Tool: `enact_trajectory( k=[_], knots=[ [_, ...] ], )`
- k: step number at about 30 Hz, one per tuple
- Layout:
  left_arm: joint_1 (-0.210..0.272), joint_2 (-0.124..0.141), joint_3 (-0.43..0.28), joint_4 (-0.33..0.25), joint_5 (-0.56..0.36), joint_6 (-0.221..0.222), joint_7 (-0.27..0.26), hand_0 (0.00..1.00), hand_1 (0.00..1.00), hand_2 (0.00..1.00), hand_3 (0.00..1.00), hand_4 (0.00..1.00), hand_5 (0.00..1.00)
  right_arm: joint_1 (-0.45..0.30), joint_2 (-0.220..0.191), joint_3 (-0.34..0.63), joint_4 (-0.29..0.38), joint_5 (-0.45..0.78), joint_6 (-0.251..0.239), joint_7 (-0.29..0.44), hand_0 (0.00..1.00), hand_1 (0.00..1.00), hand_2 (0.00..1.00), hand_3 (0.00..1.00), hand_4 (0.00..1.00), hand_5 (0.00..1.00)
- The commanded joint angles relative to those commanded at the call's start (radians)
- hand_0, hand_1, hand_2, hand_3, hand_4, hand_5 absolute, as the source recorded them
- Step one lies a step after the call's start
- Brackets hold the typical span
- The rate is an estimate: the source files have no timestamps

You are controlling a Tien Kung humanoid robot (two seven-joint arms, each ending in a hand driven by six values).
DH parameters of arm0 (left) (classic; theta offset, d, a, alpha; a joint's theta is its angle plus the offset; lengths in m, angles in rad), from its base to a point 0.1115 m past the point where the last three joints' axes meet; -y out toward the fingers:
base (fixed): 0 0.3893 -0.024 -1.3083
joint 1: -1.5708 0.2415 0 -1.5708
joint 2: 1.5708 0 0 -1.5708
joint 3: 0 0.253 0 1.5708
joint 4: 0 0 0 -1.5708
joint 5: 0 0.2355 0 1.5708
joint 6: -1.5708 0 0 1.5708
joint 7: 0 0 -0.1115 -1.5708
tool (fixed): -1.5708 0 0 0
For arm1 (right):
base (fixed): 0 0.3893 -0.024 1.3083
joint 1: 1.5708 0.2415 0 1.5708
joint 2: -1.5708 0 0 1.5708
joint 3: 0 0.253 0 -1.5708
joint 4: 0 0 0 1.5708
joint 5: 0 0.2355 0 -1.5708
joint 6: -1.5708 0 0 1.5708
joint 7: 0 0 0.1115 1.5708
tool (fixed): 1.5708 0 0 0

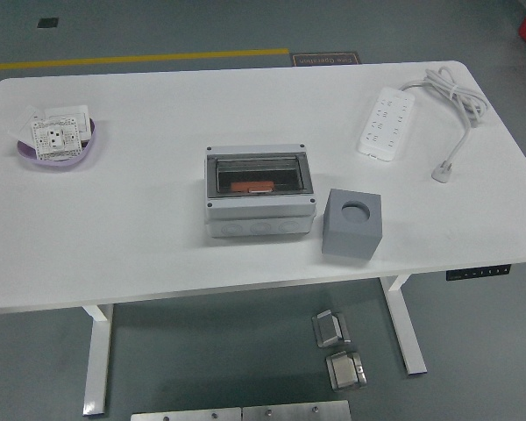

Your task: Pick up the cylinder from the cube,place it in the box,flap close box

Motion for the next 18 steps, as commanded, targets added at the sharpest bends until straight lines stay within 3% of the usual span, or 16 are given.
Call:
enact_trajectory(
  k=[5,6,17,18],
  knots=[
    [-0.001,-0.001,0.019,0.003,-0.023,-0.001,-0.007,0.65,0.656,0.544,0.579,0.546,0.206,-0.004,-0.003,0.001,-0.001,0.053,0.001,0.001,0.998,0.865,0.854,0.819,0.958,0.996],
    [-0.001,-0.001,0.019,0.003,-0.023,-0.002,-0.008,0.651,0.656,0.546,0.58,0.56,0.219,-0.004,-0.004,0.0,0.0,0.054,-0.001,0.002,0.998,0.966,0.974,0.927,0.963,0.998],
    [-0.009,0.003,0.003,0.003,-0.006,-0.002,-0.011,0.65,0.659,0.546,0.58,0.564,0.222,0.005,-0.015,-0.004,0.009,0.024,-0.042,0.006,0.998,0.962,0.973,0.939,0.958,0.998],
    [-0.01,0.004,0.0,0.003,-0.002,-0.002,-0.01,0.651,0.658,0.548,0.58,0.567,0.225,0.006,-0.017,-0.005,0.01,0.022,-0.043,0.005,0.998,0.998,0.998,0.942,0.956,0.998]
  ],
)
